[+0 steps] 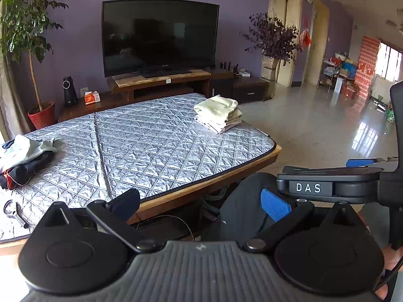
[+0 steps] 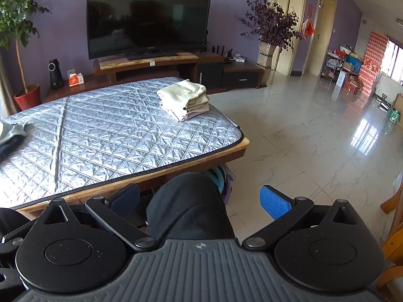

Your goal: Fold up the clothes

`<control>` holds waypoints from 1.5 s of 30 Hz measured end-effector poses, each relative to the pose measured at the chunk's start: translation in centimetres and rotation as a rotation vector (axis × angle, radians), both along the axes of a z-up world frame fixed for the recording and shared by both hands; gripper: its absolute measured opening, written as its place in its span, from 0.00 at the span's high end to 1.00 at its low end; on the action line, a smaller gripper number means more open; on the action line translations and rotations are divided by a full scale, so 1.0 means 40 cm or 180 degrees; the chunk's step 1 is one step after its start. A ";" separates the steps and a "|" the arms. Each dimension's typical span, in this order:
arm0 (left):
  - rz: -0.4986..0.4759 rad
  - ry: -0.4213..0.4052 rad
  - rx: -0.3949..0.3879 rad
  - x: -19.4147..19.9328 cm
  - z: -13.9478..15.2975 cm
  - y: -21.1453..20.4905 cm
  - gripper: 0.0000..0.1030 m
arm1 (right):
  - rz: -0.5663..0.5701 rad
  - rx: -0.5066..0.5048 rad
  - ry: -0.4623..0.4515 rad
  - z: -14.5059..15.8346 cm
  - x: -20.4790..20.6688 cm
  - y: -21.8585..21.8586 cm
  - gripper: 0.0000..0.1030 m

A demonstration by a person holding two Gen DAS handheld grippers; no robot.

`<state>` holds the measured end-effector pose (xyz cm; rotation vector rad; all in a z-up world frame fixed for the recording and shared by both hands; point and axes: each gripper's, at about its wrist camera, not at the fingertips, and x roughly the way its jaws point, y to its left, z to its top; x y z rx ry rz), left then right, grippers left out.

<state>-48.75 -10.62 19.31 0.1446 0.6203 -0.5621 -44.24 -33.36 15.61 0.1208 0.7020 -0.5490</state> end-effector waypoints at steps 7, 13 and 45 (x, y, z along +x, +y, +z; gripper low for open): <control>0.0000 -0.0004 0.0010 0.000 -0.001 0.000 0.01 | 0.0004 0.0004 0.0009 -0.003 0.003 -0.003 0.00; 0.0000 -0.0004 0.0014 0.000 0.000 0.000 0.01 | 0.0003 0.0006 0.0015 -0.006 0.007 -0.005 0.00; -0.0007 -0.0017 0.0071 0.002 -0.002 -0.006 0.01 | 0.0019 0.0042 0.0063 -0.013 0.012 -0.004 0.00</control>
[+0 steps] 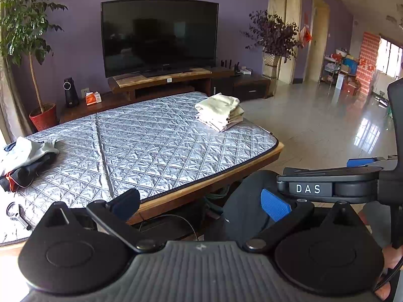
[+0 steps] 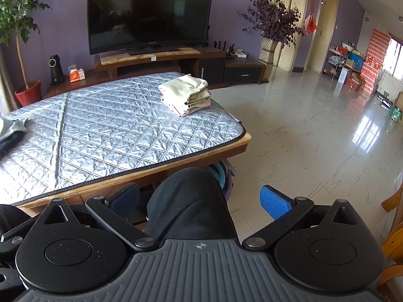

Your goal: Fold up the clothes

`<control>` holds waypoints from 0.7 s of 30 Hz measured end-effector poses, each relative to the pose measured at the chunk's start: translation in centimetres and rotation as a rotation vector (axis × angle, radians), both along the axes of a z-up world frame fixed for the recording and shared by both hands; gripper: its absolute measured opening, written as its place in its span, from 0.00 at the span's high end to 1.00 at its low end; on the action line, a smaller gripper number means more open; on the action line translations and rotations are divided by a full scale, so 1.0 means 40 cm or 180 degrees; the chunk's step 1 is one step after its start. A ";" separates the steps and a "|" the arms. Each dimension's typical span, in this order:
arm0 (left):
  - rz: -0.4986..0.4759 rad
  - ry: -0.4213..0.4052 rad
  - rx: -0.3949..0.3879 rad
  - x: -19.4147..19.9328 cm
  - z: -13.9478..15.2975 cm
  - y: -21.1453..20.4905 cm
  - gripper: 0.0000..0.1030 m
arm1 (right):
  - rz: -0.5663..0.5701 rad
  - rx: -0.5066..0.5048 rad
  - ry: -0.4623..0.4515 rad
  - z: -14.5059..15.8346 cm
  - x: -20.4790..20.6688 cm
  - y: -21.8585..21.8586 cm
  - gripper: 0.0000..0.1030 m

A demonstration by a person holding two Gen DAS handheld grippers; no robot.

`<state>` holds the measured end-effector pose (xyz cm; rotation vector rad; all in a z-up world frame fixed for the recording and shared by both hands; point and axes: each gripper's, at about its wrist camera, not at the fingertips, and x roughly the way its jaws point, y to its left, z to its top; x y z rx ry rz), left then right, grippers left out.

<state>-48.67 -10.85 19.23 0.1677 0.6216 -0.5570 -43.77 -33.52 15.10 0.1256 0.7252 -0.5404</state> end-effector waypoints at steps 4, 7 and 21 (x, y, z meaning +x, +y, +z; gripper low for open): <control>-0.0004 -0.0005 0.0009 0.000 0.001 0.003 0.01 | 0.0005 -0.0003 0.0007 0.000 0.001 0.001 0.00; -0.0004 -0.0011 0.0016 0.003 0.002 0.002 0.01 | 0.0008 -0.0008 0.0011 -0.001 0.001 0.001 0.00; -0.0001 -0.0037 0.0049 0.001 0.001 -0.001 0.01 | 0.0028 -0.0044 0.0027 -0.003 0.005 -0.001 0.00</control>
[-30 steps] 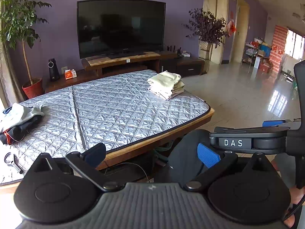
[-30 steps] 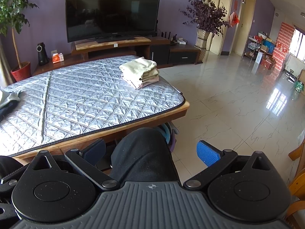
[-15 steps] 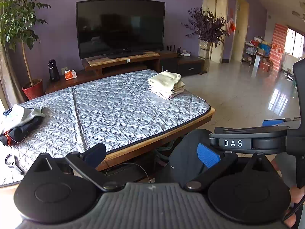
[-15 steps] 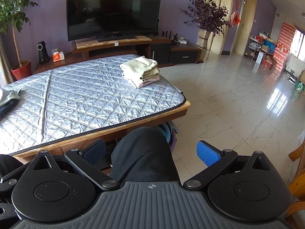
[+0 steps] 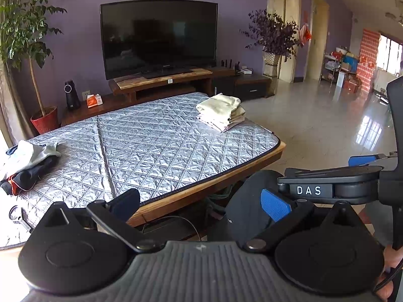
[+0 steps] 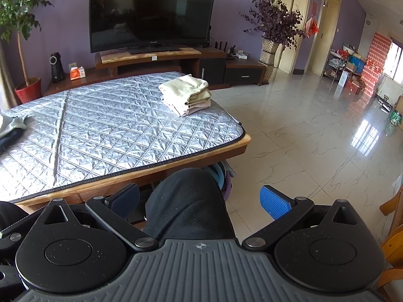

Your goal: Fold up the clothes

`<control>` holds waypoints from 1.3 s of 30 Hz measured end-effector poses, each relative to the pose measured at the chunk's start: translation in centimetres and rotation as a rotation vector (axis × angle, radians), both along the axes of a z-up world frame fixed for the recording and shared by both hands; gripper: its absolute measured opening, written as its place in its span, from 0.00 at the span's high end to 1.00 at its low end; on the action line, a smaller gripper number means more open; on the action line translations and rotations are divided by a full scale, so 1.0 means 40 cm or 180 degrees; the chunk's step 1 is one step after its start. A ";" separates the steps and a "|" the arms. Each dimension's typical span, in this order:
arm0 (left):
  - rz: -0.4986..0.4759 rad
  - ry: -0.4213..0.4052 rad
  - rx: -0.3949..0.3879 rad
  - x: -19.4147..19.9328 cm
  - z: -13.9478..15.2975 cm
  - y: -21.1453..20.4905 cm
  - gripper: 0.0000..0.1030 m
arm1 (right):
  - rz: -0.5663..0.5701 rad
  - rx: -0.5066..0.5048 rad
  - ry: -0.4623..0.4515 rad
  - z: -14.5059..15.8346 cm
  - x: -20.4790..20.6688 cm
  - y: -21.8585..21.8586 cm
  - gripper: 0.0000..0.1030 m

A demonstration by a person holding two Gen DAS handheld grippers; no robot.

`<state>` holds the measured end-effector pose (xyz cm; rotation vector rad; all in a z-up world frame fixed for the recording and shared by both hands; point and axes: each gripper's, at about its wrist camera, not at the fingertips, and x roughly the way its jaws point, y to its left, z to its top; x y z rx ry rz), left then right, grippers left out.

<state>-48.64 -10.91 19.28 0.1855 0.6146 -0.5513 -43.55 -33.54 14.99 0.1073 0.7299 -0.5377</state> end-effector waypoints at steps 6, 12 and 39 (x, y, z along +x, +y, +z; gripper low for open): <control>0.0001 -0.0002 0.0010 -0.001 0.000 -0.003 0.01 | 0.0001 -0.0005 0.0004 -0.002 0.000 0.002 0.00; -0.0002 -0.0009 0.0016 0.000 -0.001 -0.005 0.01 | 0.0003 -0.0017 0.0007 -0.003 0.000 0.003 0.00; 0.0122 -0.0073 0.0043 0.031 -0.026 0.017 0.01 | 0.0062 -0.0110 0.0112 -0.026 0.044 0.001 0.00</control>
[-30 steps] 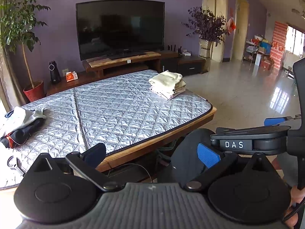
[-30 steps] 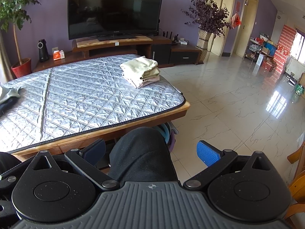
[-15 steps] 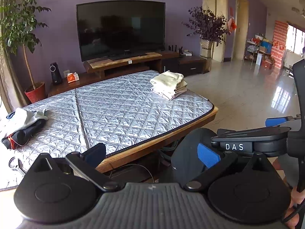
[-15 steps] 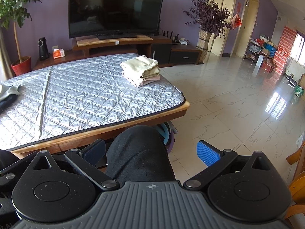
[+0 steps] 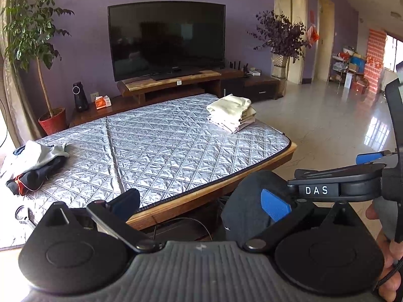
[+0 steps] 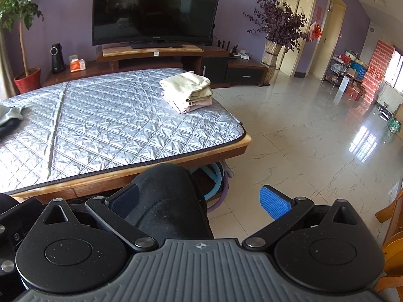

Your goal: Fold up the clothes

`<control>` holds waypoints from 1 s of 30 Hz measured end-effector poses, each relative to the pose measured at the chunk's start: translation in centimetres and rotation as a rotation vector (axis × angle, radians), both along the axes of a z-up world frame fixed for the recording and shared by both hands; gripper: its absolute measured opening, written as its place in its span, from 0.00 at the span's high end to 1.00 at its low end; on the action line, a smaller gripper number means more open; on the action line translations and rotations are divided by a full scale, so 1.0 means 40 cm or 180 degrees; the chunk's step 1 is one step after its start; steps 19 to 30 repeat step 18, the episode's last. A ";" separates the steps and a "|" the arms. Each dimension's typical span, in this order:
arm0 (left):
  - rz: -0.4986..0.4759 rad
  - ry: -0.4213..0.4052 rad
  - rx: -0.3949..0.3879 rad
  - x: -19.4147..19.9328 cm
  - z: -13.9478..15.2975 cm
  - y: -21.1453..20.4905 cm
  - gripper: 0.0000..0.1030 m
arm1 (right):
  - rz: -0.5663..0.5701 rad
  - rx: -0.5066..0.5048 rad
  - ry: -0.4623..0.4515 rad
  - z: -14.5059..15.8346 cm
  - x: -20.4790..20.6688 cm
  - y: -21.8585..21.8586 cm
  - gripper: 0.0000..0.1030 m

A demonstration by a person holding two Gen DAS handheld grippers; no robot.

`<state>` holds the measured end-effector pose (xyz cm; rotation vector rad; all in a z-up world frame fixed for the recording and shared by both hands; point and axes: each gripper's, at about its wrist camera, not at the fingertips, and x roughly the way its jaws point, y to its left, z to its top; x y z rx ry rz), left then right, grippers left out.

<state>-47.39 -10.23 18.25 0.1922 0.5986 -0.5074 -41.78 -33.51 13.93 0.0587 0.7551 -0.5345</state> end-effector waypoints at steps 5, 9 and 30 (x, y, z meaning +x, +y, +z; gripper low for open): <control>0.0072 0.0084 -0.0130 0.027 -0.011 0.029 0.01 | 0.0090 -0.0039 0.0027 -0.008 0.042 0.010 0.00; 0.0263 0.0073 -0.0346 0.050 -0.012 0.076 0.01 | 0.0190 -0.0082 0.0122 -0.024 0.090 0.020 0.00; 0.0714 0.0322 -0.0411 0.175 -0.055 0.164 0.01 | 0.0516 0.0013 0.0257 -0.055 0.254 0.043 0.01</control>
